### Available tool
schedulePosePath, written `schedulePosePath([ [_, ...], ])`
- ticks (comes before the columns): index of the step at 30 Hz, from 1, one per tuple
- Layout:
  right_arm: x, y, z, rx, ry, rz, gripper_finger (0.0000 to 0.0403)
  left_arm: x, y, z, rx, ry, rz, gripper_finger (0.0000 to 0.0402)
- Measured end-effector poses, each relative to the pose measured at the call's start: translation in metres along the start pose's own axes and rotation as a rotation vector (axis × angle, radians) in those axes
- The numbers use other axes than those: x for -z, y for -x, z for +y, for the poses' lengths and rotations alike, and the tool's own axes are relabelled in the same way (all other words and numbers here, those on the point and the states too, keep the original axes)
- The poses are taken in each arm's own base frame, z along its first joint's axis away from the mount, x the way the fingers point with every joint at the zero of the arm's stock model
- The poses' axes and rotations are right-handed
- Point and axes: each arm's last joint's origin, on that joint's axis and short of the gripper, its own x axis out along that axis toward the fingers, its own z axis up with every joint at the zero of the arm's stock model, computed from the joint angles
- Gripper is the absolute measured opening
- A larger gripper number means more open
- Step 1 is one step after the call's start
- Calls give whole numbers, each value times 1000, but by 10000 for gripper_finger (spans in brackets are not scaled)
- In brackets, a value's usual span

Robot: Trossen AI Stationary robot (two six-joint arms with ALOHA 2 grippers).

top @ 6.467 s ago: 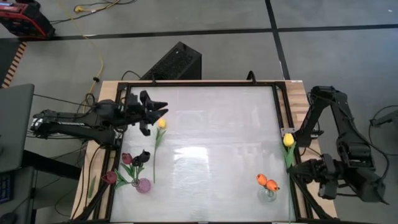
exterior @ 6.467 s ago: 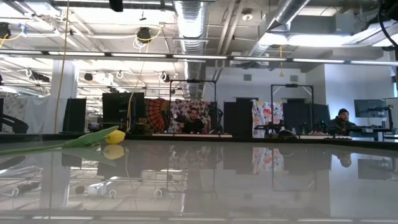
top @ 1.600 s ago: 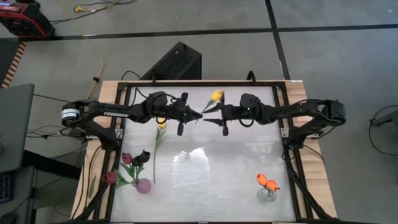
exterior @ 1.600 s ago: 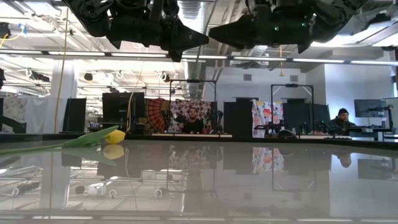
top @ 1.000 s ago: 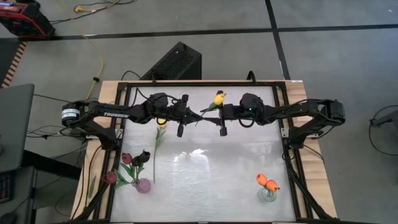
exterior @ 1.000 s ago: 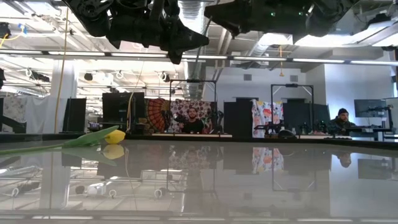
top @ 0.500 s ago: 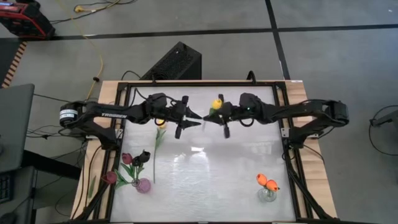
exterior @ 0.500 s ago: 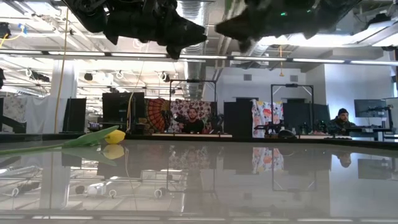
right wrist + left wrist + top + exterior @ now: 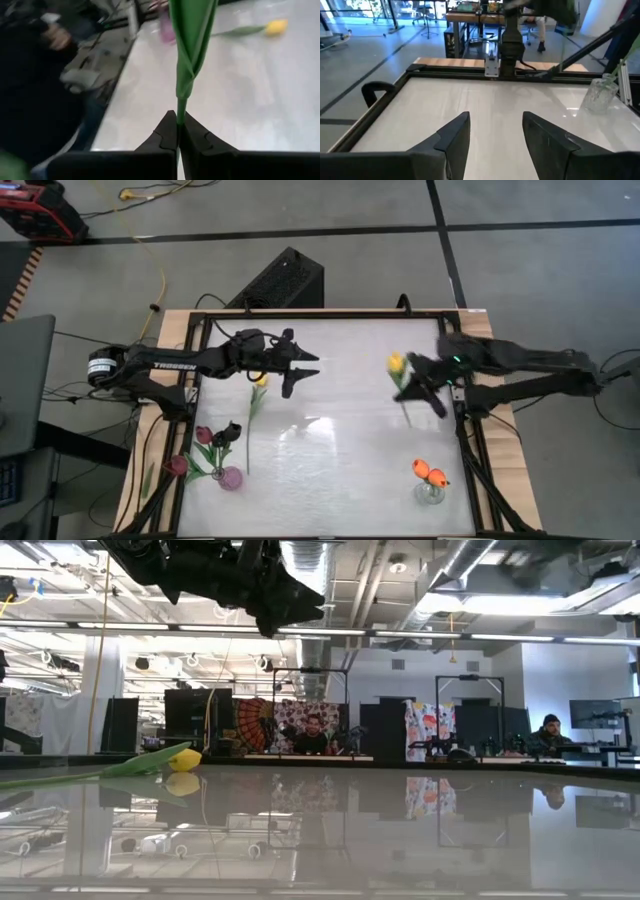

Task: Sort flowers into vase by color
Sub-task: Put the top yellow flower into the transparent flower vase

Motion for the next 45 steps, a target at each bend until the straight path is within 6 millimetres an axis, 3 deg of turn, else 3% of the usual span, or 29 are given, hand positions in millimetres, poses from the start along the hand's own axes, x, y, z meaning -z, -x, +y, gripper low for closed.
schedulePosePath([
  [5, 27, 28, 26, 48, -70, -12, 27, -6, 0, 0, -19, 43, -62, 171],
  [8, 43, 35, 35, 9, -124, -48, 27, -7, 0, 0, -18, 78, -78, 171],
  [12, 63, 27, 45, -65, -101, -46, 27, -8, 0, 0, -18, 101, -83, 171],
  [20, 76, 24, 71, -169, 13, -21, 27, -8, 0, 0, -35, 136, -81, 171],
  [28, 86, 31, 91, -154, 77, -91, 28, -7, -1, -6, -19, 150, -76, 171],
  [41, 119, 11, 151, -49, 284, -199, 28, -8, -1, -6, -65, 127, -82, 171],
  [45, 118, 10, 162, -56, 275, -210, 29, -8, -1, -5, -97, 116, -91, 171],
])
